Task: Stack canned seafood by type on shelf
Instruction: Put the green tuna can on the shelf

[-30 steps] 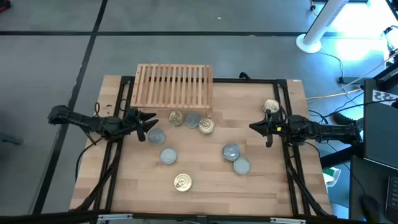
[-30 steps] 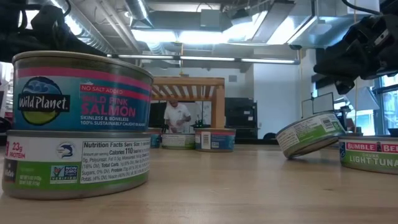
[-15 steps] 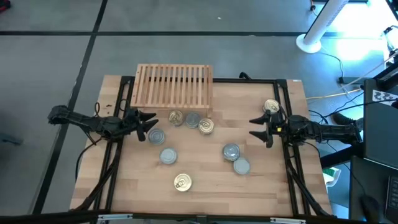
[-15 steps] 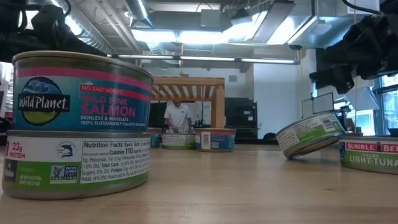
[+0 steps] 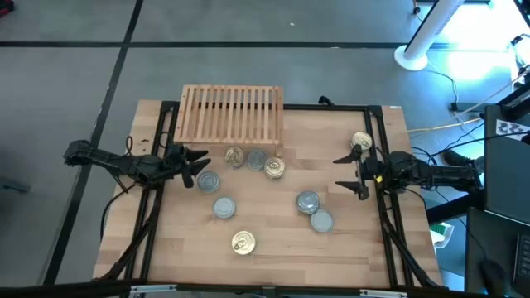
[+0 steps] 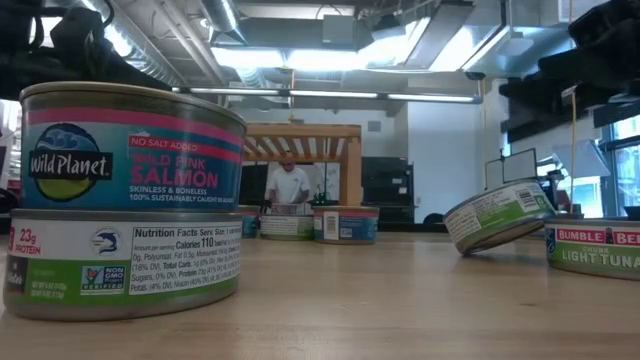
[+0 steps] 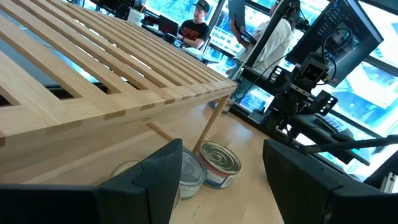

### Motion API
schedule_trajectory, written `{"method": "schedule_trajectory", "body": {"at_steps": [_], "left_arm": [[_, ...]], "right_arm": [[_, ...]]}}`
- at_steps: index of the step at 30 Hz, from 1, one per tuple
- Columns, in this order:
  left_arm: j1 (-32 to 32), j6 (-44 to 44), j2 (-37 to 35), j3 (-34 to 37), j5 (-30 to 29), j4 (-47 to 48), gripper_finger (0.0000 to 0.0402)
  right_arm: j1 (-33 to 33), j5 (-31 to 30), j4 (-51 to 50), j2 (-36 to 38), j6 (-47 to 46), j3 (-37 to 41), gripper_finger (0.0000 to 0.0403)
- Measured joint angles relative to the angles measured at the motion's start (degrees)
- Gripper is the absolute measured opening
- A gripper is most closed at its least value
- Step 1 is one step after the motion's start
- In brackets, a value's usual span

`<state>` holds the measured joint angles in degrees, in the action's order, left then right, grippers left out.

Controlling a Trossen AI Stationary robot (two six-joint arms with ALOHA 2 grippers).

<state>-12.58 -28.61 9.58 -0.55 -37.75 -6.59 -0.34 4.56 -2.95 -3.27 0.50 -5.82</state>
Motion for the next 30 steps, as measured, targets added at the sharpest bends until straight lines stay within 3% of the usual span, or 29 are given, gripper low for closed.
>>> {"method": "schedule_trajectory", "body": {"at_steps": [9,21,26,30], "left_arm": [[0.0,-3.4,0.0,0.0,0.0,-1.8,0.0218],[-0.1,5.1,7.7,0.0,0.1,-18.1,0.0218],[-0.1,5.0,12.9,-1.1,0.1,-20.2,0.0218],[-0.1,4.5,15.7,-1.5,0.1,-20.2,0.0218]], "right_arm": [[0.0,0.6,3.5,-3.7,2.5,-0.1,0.0322],[0.0,2.6,6.6,-11.8,5.8,-0.3,0.0319],[0.0,1.8,4.0,-16.8,11.9,-5.3,0.0319],[0.0,-0.4,-5.1,-22.1,17.3,-12.0,0.0319]]}}
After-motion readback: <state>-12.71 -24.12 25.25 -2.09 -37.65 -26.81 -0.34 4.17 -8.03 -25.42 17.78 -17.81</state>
